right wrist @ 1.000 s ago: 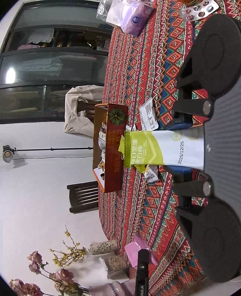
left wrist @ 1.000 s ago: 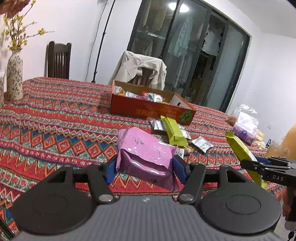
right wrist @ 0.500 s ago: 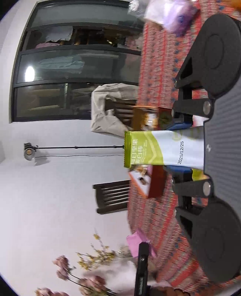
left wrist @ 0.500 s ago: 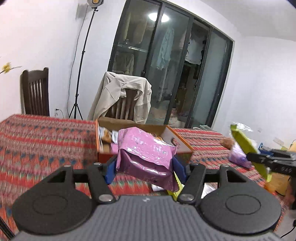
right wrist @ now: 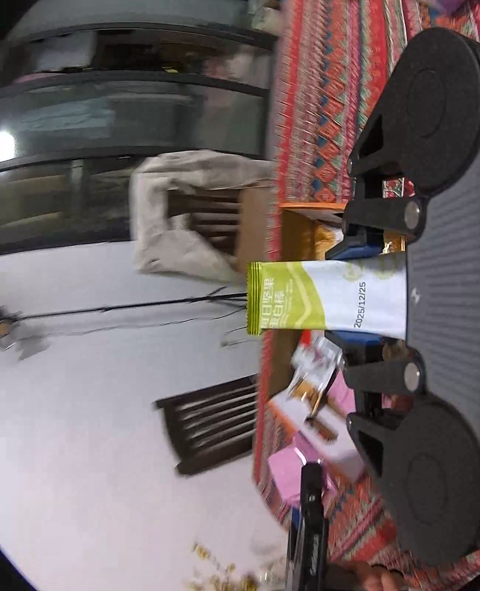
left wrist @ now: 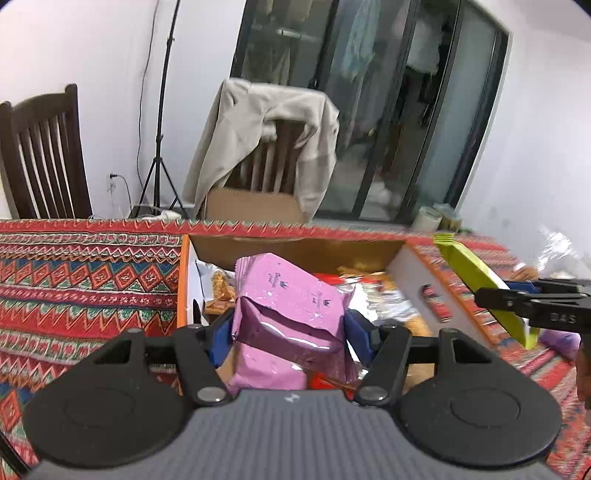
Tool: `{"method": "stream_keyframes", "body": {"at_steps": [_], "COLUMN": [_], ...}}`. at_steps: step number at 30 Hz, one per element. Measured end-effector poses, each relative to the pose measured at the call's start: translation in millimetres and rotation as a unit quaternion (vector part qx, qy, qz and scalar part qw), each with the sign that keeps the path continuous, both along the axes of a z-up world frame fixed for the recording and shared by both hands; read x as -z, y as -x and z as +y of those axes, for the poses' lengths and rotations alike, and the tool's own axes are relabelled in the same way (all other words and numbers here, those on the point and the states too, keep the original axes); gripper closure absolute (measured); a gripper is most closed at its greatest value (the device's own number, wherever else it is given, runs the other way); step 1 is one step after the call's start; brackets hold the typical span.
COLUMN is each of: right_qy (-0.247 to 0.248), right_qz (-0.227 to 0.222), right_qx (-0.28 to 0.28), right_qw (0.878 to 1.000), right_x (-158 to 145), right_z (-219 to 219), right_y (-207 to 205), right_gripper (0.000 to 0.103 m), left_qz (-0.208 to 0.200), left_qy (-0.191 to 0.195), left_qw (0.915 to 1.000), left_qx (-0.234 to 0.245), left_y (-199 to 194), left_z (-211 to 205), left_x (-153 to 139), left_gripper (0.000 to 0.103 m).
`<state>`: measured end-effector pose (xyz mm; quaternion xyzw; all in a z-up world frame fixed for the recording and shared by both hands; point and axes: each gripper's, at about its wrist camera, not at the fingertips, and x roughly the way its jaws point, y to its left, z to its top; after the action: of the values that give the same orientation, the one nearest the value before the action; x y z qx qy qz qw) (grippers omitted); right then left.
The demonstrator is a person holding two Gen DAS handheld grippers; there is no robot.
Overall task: Organize snacks
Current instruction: 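Carry the pink packet and green bar over the cardboard box, then lower both packets into the box and open both tools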
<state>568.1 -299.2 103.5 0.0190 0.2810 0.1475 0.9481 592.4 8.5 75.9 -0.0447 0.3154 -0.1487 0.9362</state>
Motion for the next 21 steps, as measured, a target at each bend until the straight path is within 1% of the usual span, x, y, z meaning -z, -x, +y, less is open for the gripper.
{"method": "stream_keyframes", "body": {"at_steps": [2, 4, 6, 7, 8, 9, 11, 13, 14, 15, 16, 17, 19, 21], "right_qy": [0.015, 0.038, 0.072, 0.094, 0.121, 0.145, 0.166, 0.174, 0.176, 0.174, 0.172, 0.166, 0.15, 0.144], "right_qz": [0.025, 0.039, 0.043, 0.043, 0.044, 0.042, 0.047, 0.053, 0.057, 0.061, 0.065, 0.065, 0.062, 0.058], "right_qx": [0.01, 0.021, 0.032, 0.037, 0.044, 0.05, 0.055, 0.052, 0.049, 0.047, 0.048, 0.049, 0.047, 0.047], "right_qw": [1.0, 0.998, 0.996, 0.994, 0.991, 0.987, 0.984, 0.982, 0.981, 0.982, 0.982, 0.983, 0.986, 0.987], "right_x": [19.6, 34.9, 46.2, 52.0, 58.3, 63.7, 74.0, 82.9, 86.0, 88.7, 89.8, 89.5, 85.6, 77.9], "right_z": [4.0, 11.7, 20.9, 26.1, 32.8, 38.7, 45.9, 50.3, 50.5, 51.4, 51.2, 50.3, 46.0, 43.2], "right_y": [-31.5, -57.2, -76.2, -83.6, -90.7, -97.9, -108.8, -118.3, -121.5, -123.0, -123.3, -122.8, -121.0, -115.0], "right_gripper": [0.067, 0.067, 0.067, 0.066, 0.066, 0.066, 0.064, 0.064, 0.062, 0.061, 0.056, 0.052, 0.049, 0.049], "left_qz": [0.011, 0.025, 0.034, 0.037, 0.037, 0.037, 0.039, 0.035, 0.033, 0.032, 0.032, 0.031, 0.031, 0.029], "left_qy": [-0.013, -0.021, -0.029, -0.031, -0.032, -0.032, -0.031, -0.032, -0.033, -0.033, -0.033, -0.032, -0.032, -0.029], "left_qw": [0.9998, 0.9994, 0.9988, 0.9985, 0.9983, 0.9984, 0.9986, 0.9987, 0.9988, 0.9988, 0.9988, 0.9989, 0.9988, 0.9989], "left_qx": [-0.007, -0.015, -0.022, -0.027, -0.033, -0.029, -0.019, -0.015, -0.016, -0.016, -0.016, -0.017, -0.02, -0.022], "left_y": [-21.6, -38.0, -50.5, -55.9, -58.4, -62.5, -65.9, -66.1, -65.3, -65.7, -64.7, -62.9, -60.0, -54.5], "left_z": [-2.5, -4.2, -4.5, -4.2, -3.6, -2.6, -2.3, -2.2, -1.5, -1.3, -0.3, 0.7, 1.4, 2.7], "left_x": [10.8, 22.1, 31.3, 34.5, 37.6, 39.3, 41.4, 41.1, 40.2, 39.5, 38.3, 36.4, 31.2, 25.0], "left_gripper": [0.039, 0.039, 0.038, 0.034, 0.034, 0.034, 0.033, 0.03, 0.03, 0.03, 0.03, 0.03, 0.029, 0.029]}}
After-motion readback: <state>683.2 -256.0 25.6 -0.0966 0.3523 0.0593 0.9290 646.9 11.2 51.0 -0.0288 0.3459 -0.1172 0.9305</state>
